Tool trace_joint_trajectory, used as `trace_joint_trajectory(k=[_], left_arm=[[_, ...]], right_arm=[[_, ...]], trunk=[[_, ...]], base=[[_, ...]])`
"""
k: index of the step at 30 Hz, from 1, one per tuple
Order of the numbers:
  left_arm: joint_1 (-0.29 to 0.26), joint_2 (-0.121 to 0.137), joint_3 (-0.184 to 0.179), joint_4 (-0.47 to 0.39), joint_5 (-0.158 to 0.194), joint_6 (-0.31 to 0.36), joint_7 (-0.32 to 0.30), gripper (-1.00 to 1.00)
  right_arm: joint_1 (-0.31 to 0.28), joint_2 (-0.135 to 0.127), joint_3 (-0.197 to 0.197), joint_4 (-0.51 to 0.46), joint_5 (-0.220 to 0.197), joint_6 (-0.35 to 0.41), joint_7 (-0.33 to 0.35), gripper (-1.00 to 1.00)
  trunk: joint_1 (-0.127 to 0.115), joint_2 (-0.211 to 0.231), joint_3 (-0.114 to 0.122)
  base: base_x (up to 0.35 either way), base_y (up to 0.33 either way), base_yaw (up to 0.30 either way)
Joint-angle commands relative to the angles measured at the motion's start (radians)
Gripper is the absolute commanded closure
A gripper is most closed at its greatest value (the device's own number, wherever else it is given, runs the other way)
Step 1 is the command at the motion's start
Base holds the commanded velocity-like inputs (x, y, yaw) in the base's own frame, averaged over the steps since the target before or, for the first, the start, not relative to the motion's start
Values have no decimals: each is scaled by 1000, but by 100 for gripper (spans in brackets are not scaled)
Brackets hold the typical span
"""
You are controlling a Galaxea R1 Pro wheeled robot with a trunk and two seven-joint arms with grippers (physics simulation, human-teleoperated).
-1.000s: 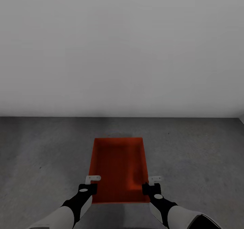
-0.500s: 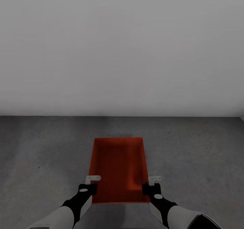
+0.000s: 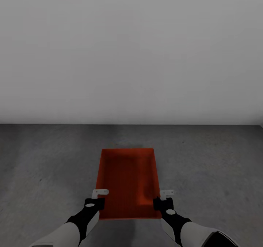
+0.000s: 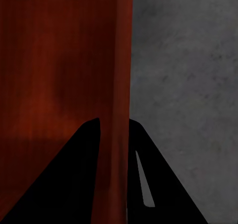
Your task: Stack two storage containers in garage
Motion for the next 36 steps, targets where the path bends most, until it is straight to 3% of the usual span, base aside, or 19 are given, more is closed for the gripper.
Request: trace_joint_trajectory(k=[1, 36], left_arm=[[-1, -15, 55, -55, 66, 4, 2, 100], [-1, -15, 55, -55, 66, 4, 2, 100]], right_arm=[[0, 0, -4, 5, -33, -9, -9, 100], [0, 1, -4, 5, -33, -9, -9, 100]], trunk=[[4, -8, -4], [138, -253, -113]], base=[[0, 0, 0], [0, 0, -13]])
